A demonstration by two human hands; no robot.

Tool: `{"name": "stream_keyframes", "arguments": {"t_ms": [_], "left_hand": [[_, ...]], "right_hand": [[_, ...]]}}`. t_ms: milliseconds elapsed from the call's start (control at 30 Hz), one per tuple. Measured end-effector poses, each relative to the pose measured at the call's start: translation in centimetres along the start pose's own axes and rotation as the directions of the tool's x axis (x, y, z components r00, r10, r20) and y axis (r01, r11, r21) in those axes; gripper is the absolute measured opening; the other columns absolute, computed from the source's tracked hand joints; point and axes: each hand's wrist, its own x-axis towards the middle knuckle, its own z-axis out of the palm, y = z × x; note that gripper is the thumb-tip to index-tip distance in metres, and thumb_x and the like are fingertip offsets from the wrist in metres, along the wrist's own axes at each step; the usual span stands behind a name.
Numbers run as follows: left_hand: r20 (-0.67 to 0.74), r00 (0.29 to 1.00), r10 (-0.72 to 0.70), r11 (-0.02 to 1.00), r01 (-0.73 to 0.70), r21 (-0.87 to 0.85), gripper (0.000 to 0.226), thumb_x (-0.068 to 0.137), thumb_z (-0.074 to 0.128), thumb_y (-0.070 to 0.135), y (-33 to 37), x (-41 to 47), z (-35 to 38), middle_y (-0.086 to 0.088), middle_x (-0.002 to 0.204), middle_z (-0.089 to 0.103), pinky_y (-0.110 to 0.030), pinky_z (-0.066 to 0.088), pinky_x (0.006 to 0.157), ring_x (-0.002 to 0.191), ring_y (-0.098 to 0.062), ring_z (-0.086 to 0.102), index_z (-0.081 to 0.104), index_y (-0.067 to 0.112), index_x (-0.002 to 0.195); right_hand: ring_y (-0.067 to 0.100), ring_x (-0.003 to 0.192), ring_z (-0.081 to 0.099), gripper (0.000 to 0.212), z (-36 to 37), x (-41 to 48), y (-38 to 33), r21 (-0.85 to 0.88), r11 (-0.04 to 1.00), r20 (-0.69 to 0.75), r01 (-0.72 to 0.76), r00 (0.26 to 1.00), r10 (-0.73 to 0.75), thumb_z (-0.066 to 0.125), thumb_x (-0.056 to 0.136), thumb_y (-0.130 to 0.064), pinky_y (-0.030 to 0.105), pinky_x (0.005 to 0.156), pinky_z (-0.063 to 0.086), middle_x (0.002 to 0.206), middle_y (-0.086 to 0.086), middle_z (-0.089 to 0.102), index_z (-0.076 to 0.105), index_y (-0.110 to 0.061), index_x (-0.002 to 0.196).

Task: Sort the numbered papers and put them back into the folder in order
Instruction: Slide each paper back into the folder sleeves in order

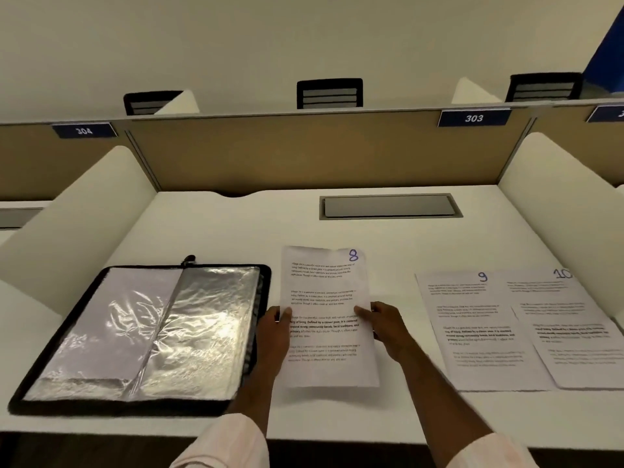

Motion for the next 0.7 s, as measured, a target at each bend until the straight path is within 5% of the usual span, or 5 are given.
{"name": "stream_keyframes", "arguments": {"t_ms": [133,367,567,633,700], "left_hand": [[0.024,0.998,0.057,0.989,-0.059,0.138,0.018,0.097,0.058,0.030,-2.2,2.7,-5.1,0.002,0.084,0.067,-0.032,0.054,0.067,0.079,-0.018,0.067,0.064,0.015,0.093],[0.103,0.994,0.042,0.962,-0.068,0.265,0.021,0.092,0.065,0.029,-4.9,4.5,-13.7,0.004,0.077,0.065,-0.019,0.039,0.056,0.068,-0.013,0.062,0.063,0.012,0.081],[0.062,0.993,0.097,0.963,-0.110,0.246,0.020,0.089,0.069,0.031,-5.4,3.4,-17.1,0.007,0.073,0.064,-0.018,0.039,0.055,0.065,-0.007,0.059,0.063,0.014,0.079],[0.029,0.991,0.132,0.958,-0.135,0.254,0.020,0.087,0.070,0.031,-5.1,2.5,-17.6,0.008,0.072,0.062,-0.019,0.040,0.055,0.065,-0.005,0.058,0.063,0.016,0.078],[-0.012,0.990,0.140,0.948,-0.131,0.292,0.020,0.086,0.070,0.034,-4.9,1.5,-18.0,0.009,0.071,0.062,-0.024,0.043,0.058,0.066,-0.008,0.059,0.062,0.018,0.076]], "right_hand": [[0.028,0.086,0.071,0.030,6.1,-0.9,0.9,-0.168,0.984,-0.093,0.053,0.993,-0.070,0.077,0.080,-0.028,0.049,0.083,0.057,0.091,0.008,0.074,0.069,-0.002,0.094],[0.018,0.071,0.065,0.021,15.2,-5.5,0.5,-0.353,0.929,-0.224,0.115,0.953,-0.203,0.065,0.091,-0.028,0.024,0.059,0.048,0.081,0.003,0.070,0.067,-0.008,0.081],[0.010,0.053,0.048,0.045,20.0,-7.9,0.5,-0.530,0.842,-0.213,0.101,0.945,-0.248,0.056,0.096,-0.030,0.023,0.052,0.035,0.058,-0.004,0.052,0.044,-0.018,0.054],[0.010,0.056,0.049,0.041,21.4,-8.8,0.6,-0.582,0.797,-0.167,0.161,0.935,-0.311,0.055,0.096,-0.027,0.025,0.060,0.038,0.061,-0.003,0.055,0.048,-0.017,0.057],[0.010,0.068,0.056,0.016,22.6,-10.0,0.6,-0.571,0.787,-0.141,0.234,0.917,-0.374,0.054,0.094,-0.024,0.026,0.065,0.044,0.076,-0.002,0.064,0.066,-0.015,0.086]]}}
